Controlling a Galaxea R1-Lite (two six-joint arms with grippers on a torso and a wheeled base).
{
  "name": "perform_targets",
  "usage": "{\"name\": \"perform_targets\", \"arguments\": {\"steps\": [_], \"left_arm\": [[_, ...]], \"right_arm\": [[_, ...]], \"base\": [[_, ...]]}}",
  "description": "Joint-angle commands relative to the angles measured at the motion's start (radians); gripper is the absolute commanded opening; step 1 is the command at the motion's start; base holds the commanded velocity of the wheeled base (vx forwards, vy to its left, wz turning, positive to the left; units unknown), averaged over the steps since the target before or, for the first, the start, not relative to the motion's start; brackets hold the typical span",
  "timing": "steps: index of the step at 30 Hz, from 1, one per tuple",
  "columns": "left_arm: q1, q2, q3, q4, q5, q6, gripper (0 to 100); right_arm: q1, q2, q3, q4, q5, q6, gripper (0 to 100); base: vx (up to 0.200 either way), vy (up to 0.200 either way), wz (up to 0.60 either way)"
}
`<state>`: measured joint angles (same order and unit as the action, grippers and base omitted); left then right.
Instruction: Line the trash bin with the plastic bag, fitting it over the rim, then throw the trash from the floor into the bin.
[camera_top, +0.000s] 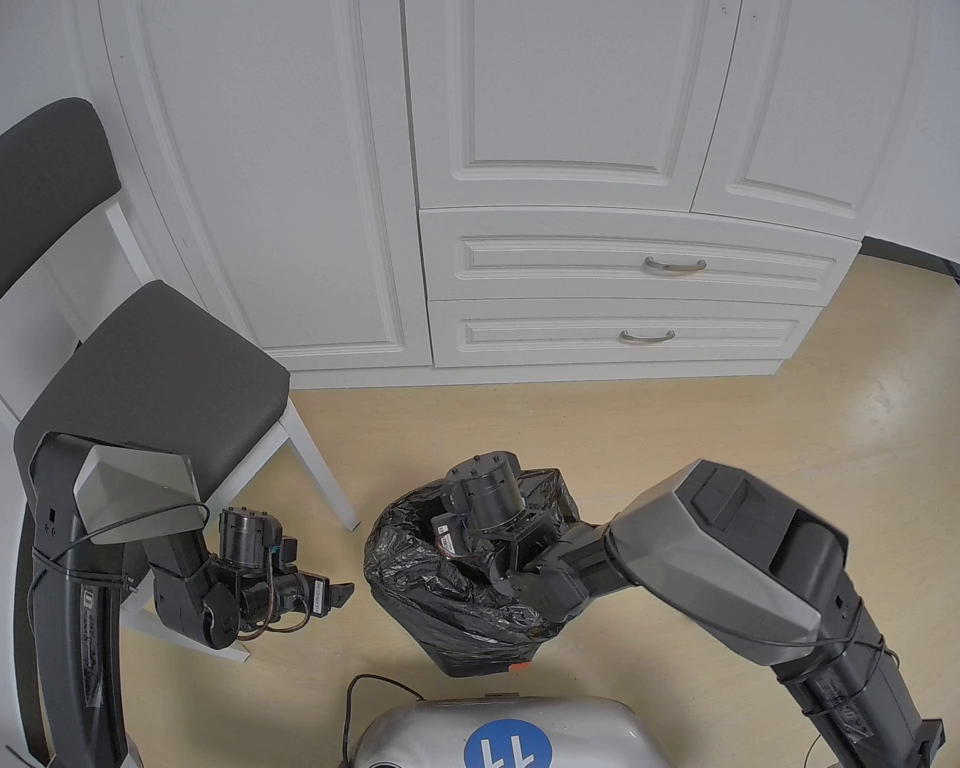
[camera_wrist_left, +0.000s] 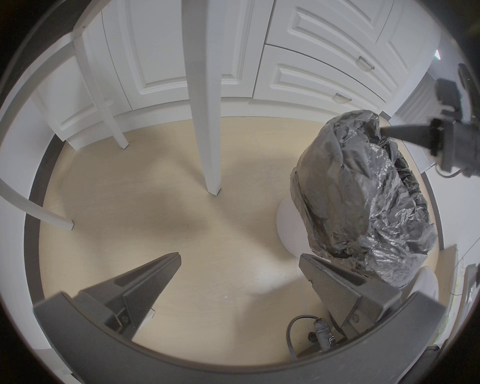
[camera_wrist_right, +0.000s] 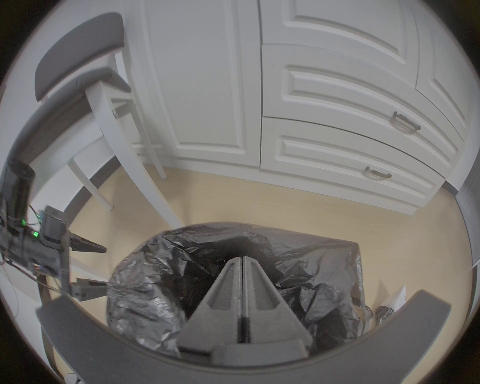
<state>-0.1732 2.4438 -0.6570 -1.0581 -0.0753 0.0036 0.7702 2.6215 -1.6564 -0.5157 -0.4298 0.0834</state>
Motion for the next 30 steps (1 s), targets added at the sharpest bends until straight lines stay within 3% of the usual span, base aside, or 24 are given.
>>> {"name": "perform_targets", "arguments": {"steps": [1, 12, 17, 30], "left_arm": [[0.006, -0.032, 0.033, -0.034, -0.021, 0.007, 100], [0.009, -0.071, 0.059, -0.077, -0.031, 0.021, 100], [0.006, -0.129, 0.082, -0.079, -0.041, 0.019, 100], [-0.002, -0.149, 0.088, -0.082, -0.043, 0.018, 100]], "right_arm": [[-0.005, 0.137, -0.120, 0.046, 0.002, -0.013, 0], [0.023, 0.181, -0.189, 0.082, 0.013, -0.001, 0], [0.084, 0.163, -0.191, 0.086, 0.039, 0.045, 0], [0.158, 0.135, -0.192, 0.086, 0.092, 0.111, 0]], "base": [[0.000, 0.000, 0.00], [0.000, 0.000, 0.00], [0.000, 0.000, 0.00], [0.000, 0.000, 0.00]]}}
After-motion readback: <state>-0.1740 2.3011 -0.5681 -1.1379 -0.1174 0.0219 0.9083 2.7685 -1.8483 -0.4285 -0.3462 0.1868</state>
